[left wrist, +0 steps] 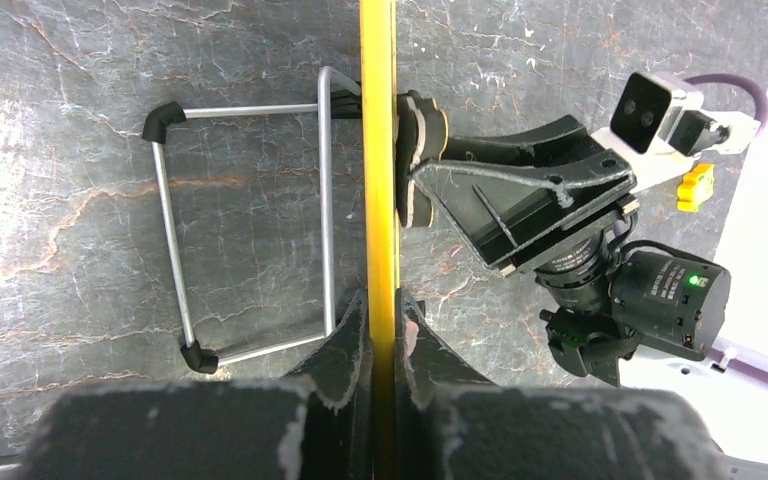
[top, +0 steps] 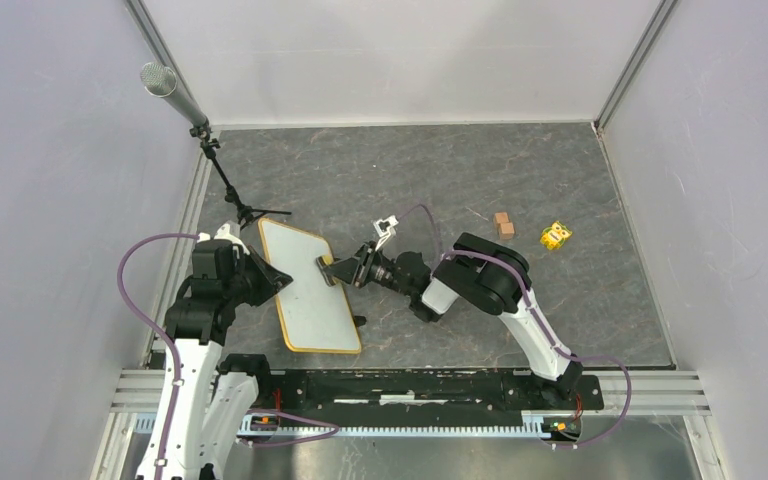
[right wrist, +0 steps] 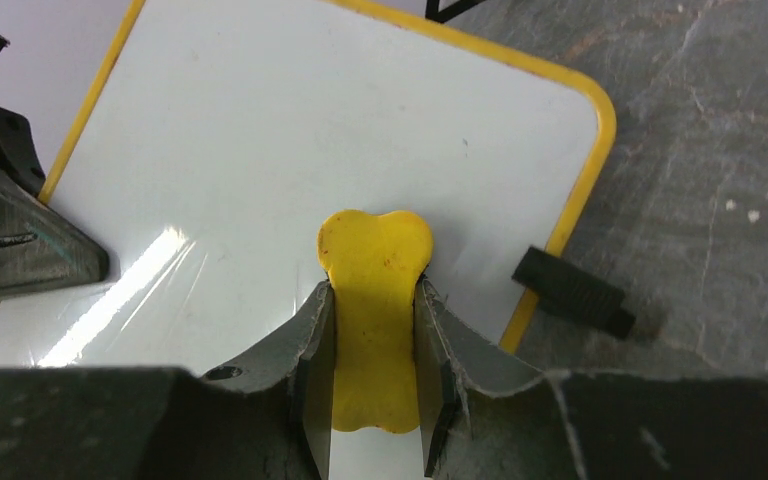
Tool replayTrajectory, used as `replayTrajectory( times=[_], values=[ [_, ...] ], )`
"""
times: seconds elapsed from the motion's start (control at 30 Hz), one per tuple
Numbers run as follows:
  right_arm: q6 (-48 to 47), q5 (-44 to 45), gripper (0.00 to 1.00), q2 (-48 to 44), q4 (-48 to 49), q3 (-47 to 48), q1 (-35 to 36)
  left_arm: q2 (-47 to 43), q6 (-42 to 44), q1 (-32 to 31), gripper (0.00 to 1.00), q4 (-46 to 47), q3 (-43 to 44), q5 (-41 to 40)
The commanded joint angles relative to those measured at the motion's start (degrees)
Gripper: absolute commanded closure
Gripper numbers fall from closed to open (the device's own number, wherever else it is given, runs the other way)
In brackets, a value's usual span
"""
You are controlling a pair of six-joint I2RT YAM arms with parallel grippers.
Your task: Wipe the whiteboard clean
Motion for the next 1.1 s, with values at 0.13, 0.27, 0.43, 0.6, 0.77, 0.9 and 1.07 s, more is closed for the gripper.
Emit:
replayTrajectory(
  times=[0.13, 0.27, 0.43, 0.6, 0.77, 0.9, 1.07],
  values=[
    [1.13, -5.05, 0.73, -4.39, 3.95, -6.12, 1.57, 0.25, 3.81, -1.26, 0.98, 0.04, -0.95, 5.47],
    [-5.47, -5.85, 0.73, -10.84, -2.3, -6.36, 1.94, 0.29, 3.83, -1.19, 0.98, 0.03, -0.99, 5.57],
    [-15.2, -6.22, 0.73, -17.4, -14.68, -3.52, 5.55, 0.52, 3.73, -1.21, 0.98, 0.04, -0.99, 5.51],
    [-22.1, -7.65, 0.73, -20.55, -24.04, -2.44, 9.7, 0.75, 3.69, -1.23, 0.98, 0.04, -0.98, 5.41],
    [-29.97, -9.34, 0.73, -21.47, -34.91, -3.52, 8.61, 0.97, 3.71, -1.13, 0.98, -0.02, -0.98, 5.38],
    [-36.44, -5.89, 0.74, -22.21, -48.46, 1.27, 8.18, 0.62, 3.62, -1.14, 0.98, 0.05, -1.0, 5.29],
    [-39.92, -6.37, 0.75, -24.25, -51.57, 4.43, 11.76, 0.51, 3.65, -1.17, 0.98, 0.04, -0.98, 5.39]
  ],
)
